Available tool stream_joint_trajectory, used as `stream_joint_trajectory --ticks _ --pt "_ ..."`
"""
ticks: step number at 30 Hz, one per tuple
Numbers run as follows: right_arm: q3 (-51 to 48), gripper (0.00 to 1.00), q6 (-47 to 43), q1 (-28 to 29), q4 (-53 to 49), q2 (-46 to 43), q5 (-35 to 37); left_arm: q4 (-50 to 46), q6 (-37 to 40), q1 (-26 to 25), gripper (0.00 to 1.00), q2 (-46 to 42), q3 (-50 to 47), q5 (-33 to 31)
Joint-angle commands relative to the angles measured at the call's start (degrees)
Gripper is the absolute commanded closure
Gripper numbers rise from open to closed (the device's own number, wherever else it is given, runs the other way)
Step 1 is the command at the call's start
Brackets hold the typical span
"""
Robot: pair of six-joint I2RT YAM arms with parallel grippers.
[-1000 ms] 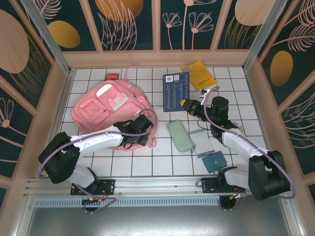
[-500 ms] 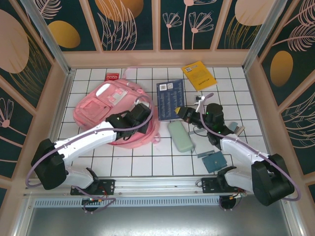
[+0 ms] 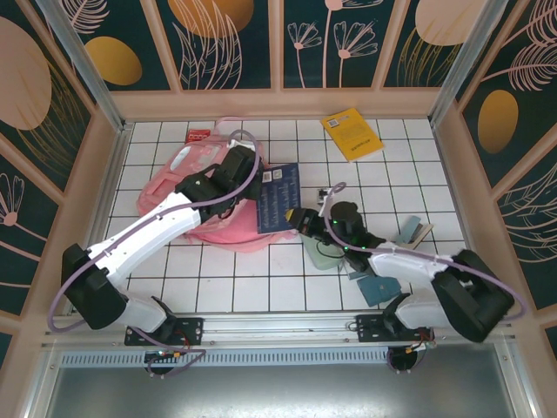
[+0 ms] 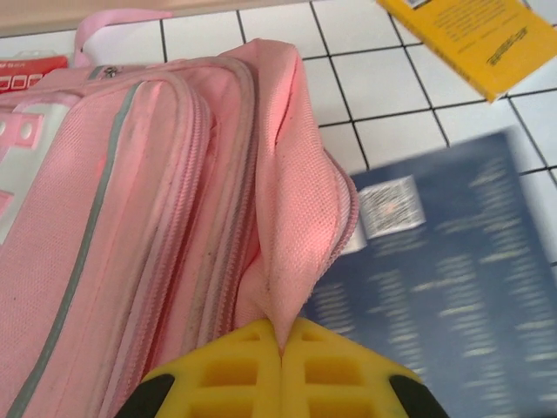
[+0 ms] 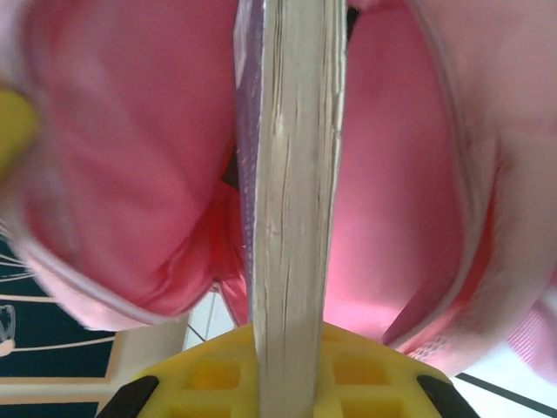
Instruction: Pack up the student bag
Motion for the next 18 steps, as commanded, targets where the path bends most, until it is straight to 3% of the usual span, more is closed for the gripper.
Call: stream_joint_trajectory --ticks 1,7,18 --pt "6.0 1.00 4.6 2.3 10.4 6.9 4.8 4.8 -0.5 -0.1 1.00 1.0 4.6 0.2" --pt "17.6 1.00 6.8 6.6 13.3 20.4 7.9 5.4 -0.1 0.1 1.00 1.4 6.2 1.1" --pt "31.9 1.00 16.3 8.6 22.4 40.5 12.8 6.8 -0.3 0.2 1.00 0.8 5.9 2.9"
